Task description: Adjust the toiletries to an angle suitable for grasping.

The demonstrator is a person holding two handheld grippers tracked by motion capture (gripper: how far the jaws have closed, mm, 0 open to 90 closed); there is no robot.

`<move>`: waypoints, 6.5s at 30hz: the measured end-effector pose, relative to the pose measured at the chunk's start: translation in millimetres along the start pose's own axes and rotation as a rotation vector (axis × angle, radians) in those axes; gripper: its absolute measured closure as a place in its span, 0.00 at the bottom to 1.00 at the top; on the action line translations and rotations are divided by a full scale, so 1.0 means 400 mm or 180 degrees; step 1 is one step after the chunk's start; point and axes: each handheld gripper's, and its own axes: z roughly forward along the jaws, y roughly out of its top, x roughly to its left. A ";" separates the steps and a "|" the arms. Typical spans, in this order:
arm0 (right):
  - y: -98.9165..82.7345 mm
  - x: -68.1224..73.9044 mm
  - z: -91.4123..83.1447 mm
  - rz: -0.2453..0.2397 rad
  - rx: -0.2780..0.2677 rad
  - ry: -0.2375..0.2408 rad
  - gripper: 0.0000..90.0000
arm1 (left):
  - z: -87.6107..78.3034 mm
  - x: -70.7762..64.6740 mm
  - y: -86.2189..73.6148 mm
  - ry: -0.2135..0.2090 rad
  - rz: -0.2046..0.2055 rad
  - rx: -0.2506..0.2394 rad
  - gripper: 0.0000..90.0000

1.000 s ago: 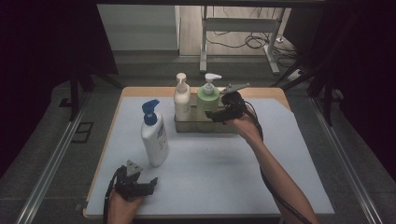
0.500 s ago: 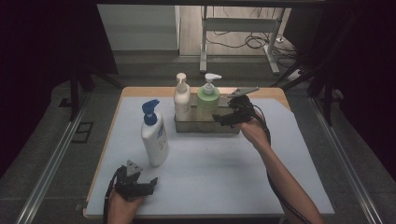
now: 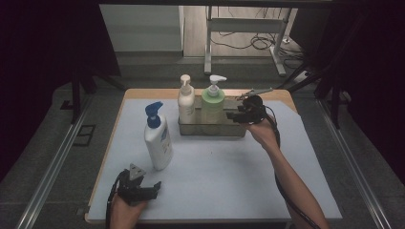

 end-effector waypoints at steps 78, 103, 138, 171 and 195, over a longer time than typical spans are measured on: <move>0.005 0.023 0.192 0.0144 0.0307 0.0043 0.92 | 0.000 0.000 0.000 0.0001 0.0000 0.0002 0.12; -0.007 0.038 0.080 -0.0033 0.0161 0.0108 0.41 | 0.000 0.000 0.000 0.0004 0.0002 -0.0001 0.12; -0.078 0.108 -0.089 -0.0552 0.0083 0.0217 0.10 | 0.000 0.000 0.001 0.0003 0.0003 0.0018 0.12; -0.280 0.100 -0.257 -0.0610 0.0030 0.0172 0.00 | 0.000 -0.001 0.001 0.0002 -0.0008 0.0008 0.12; -0.491 0.064 -0.170 -0.0363 0.0368 0.0104 0.00 | -0.002 0.001 0.004 -0.0012 0.0004 0.0027 0.13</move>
